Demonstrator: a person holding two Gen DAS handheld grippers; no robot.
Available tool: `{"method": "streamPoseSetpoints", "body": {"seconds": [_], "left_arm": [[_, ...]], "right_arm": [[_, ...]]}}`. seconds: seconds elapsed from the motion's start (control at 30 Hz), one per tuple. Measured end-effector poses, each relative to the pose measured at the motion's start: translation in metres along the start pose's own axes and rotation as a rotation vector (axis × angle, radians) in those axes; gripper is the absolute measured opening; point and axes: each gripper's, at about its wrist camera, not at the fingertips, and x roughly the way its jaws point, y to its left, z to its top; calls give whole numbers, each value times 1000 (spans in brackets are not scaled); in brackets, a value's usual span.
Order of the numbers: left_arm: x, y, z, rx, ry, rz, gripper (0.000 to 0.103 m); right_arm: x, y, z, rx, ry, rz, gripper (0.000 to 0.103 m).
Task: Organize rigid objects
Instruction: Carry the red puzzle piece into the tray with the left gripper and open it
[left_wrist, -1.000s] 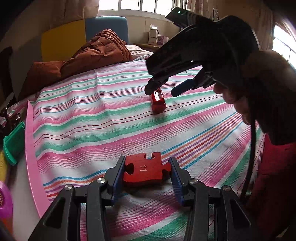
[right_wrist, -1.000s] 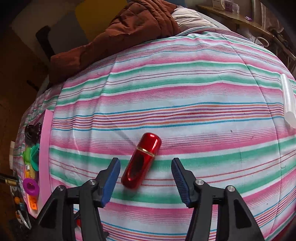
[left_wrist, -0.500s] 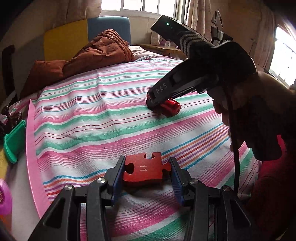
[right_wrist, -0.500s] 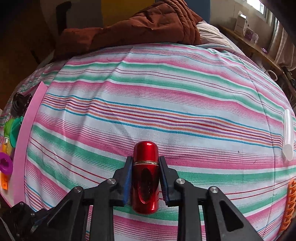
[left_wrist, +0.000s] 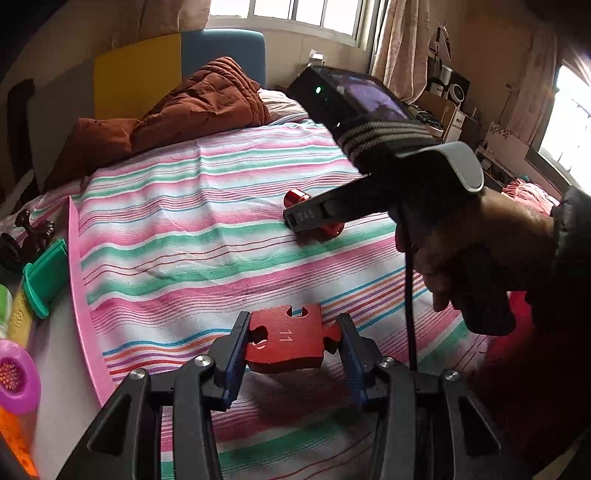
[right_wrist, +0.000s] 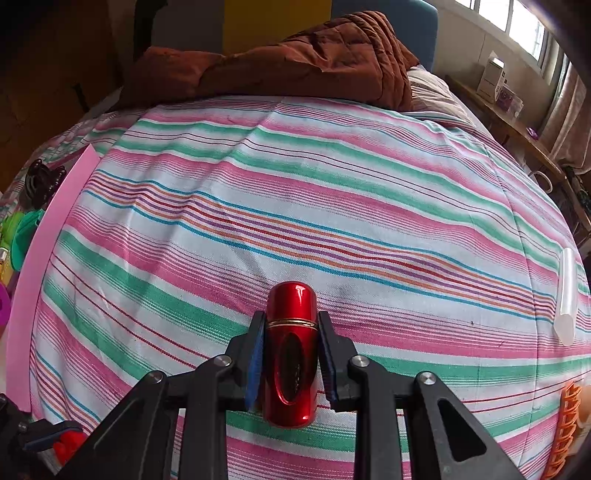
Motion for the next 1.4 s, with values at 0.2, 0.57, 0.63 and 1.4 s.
{"method": "streamPoseSetpoints", "body": {"seconds": [0.2,0.57,0.63,1.4], "left_arm": [[-42,2,10,-12,-68,11,46],[-110,93,10,-267,-145,109,46],[-121,117,2,-316,-153,149,46],[-52,172,0,-498,20,119,46]], "right_arm": [[0,4,0,-32,-21,-18,26],[1,8,1,-65,-29,-50,26],[1,9,0,-69,-28,-52,26],[1,12,2,-84,-24,-65,26]]}}
